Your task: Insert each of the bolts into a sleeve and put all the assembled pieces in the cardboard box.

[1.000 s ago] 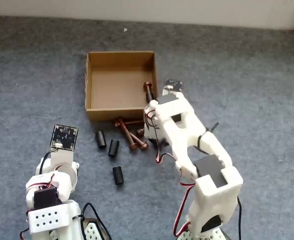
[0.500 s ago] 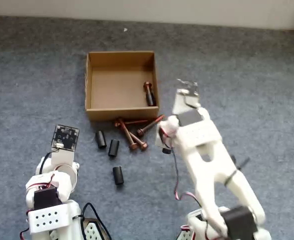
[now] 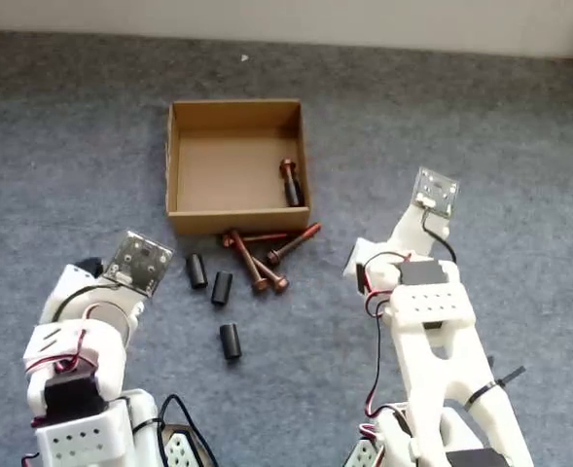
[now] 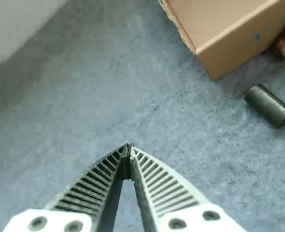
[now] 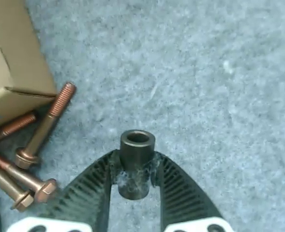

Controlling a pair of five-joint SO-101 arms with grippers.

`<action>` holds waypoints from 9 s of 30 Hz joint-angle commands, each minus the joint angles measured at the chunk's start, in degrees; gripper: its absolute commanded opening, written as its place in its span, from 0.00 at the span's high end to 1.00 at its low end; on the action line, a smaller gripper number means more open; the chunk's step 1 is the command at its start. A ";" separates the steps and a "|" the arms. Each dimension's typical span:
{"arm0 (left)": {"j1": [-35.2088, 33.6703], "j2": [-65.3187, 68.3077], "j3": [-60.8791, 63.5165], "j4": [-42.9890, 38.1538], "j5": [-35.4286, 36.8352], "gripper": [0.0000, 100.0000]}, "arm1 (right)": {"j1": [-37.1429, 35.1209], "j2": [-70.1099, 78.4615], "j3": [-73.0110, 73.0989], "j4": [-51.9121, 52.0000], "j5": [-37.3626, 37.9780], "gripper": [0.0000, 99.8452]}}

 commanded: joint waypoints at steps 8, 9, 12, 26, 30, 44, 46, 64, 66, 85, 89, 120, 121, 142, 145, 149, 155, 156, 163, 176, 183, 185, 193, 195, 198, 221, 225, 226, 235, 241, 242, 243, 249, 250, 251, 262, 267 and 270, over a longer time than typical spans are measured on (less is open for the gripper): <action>11.56 5.41 -14.90 2.99 -7.74 0.98 | 10.59 -2.33 0.66 -6.55 0.53 1.00; 12.00 7.78 -16.22 2.99 -8.26 0.98 | 11.65 -2.33 1.54 -8.22 0.53 1.00; 13.93 16.31 -20.62 2.99 -10.29 0.98 | 13.32 -2.33 4.00 -13.23 0.53 1.00; 29.05 54.11 -33.45 2.55 -32.35 0.82 | 13.67 -2.33 5.23 -14.73 0.53 1.00; 32.92 62.02 -37.93 2.55 -35.34 0.81 | 13.67 -2.33 5.23 -14.73 0.53 1.00; 38.90 90.24 -54.11 1.76 -35.87 0.82 | 13.41 -2.33 5.32 -14.73 0.53 1.00; 38.73 93.85 -55.43 -0.18 -35.96 0.82 | 13.41 -2.33 5.32 -14.73 0.53 1.00; 38.99 103.60 -56.84 -3.78 -35.52 0.99 | 13.32 -2.33 5.32 -14.73 0.53 1.00; 38.99 103.52 -57.27 -1.05 -35.52 0.99 | 13.32 -2.33 5.32 -14.73 0.53 1.00; 46.64 85.23 -40.31 6.51 -20.40 0.99 | 13.32 -2.33 5.41 -14.73 0.53 1.00; 47.69 87.52 -39.96 1.85 -14.33 0.99 | 13.32 -2.33 5.41 -14.64 0.53 1.00; 53.14 91.65 -40.04 -3.96 -8.09 0.99 | 13.41 -2.42 5.41 -14.55 0.53 1.00; 53.05 91.30 -40.22 -3.96 -8.00 0.99 | 13.41 -2.42 5.41 -14.55 0.53 1.00; 42.77 42.77 -32.84 1.76 16.53 1.00 | 10.15 -26.68 9.19 -3.03 0.62 1.00; 40.57 34.51 -30.02 1.76 21.63 1.00 | 6.81 -32.75 12.35 -3.03 3.08 1.00; 39.43 24.40 -25.98 1.76 26.37 1.00 | 1.89 -38.55 15.60 -3.12 7.12 1.00; 39.43 14.11 -21.41 1.76 26.81 1.00 | -5.41 -46.37 19.38 -3.03 10.73 1.00; 39.43 12.70 -20.79 1.76 26.81 1.00 | -6.73 -47.78 20.18 -3.03 11.16 1.00; 39.60 6.20 -19.47 1.76 35.16 1.00 | -14.81 -59.47 25.89 -3.03 14.77 1.00; 39.78 2.86 -19.65 -3.78 52.13 1.00 | -30.46 -73.98 35.30 -3.30 22.33 1.00; 39.87 2.86 -19.74 -8.09 57.23 1.00 | -36.26 -73.80 35.56 -6.81 22.33 1.00; 39.87 2.86 -19.74 -8.09 58.55 1.00 | -37.67 -73.80 35.56 -8.75 23.03 1.00; 39.96 2.86 -19.38 -7.82 61.10 1.00 | -39.16 -73.80 35.56 -13.58 28.48 1.00; 41.45 2.86 -19.30 -7.82 61.01 1.00 | -39.08 -73.80 35.56 -13.58 28.48 1.00; 44.79 2.86 -19.03 -7.74 60.66 1.00 | -39.08 -73.80 35.56 -13.58 28.48 1.00; 47.16 2.86 -10.59 -7.74 50.11 1.00 | -33.01 -73.80 35.03 -13.49 26.64 1.00; 50.15 2.86 -8.84 -7.21 45.54 0.99 | -32.84 -73.80 35.03 -13.49 22.86 1.00; 50.42 2.86 -8.66 -6.24 44.57 0.98 | -32.84 -73.80 35.03 -13.49 22.59 1.00; 39.87 2.86 -10.86 3.87 43.96 0.75 | -31.25 -73.80 35.56 -13.49 22.33 1.00; 29.05 2.77 -16.40 7.82 41.05 0.75 | -26.59 -73.80 35.56 -13.14 20.57 1.00; 26.95 2.77 -16.75 8.09 40.26 0.75 | -25.80 -73.80 35.56 -13.14 18.55 1.00; 24.57 2.77 -16.66 8.09 40.09 0.75 | -25.10 -73.71 35.56 -13.14 16.79 1.00; 9.10 2.77 -12.44 7.74 39.91 0.80 | -22.29 -73.36 35.12 -6.90 14.77 1.00; 7.43 2.77 -11.03 7.21 39.91 0.85 | -22.29 -73.36 35.12 -5.76 14.77 1.00; 5.85 2.77 -9.27 6.59 39.91 0.89 | -22.29 -73.27 35.03 -4.97 14.68 1.00; -1.01 2.77 7.60 -2.20 33.49 0.99 | -22.20 -65.01 25.89 -4.35 14.77 1.00; -1.45 2.86 8.13 -2.29 33.41 0.99 | -22.29 -46.37 14.11 -8.75 14.68 1.00; -1.36 2.86 9.10 -2.46 33.32 0.99 | -22.29 -35.38 8.75 -16.66 15.03 1.00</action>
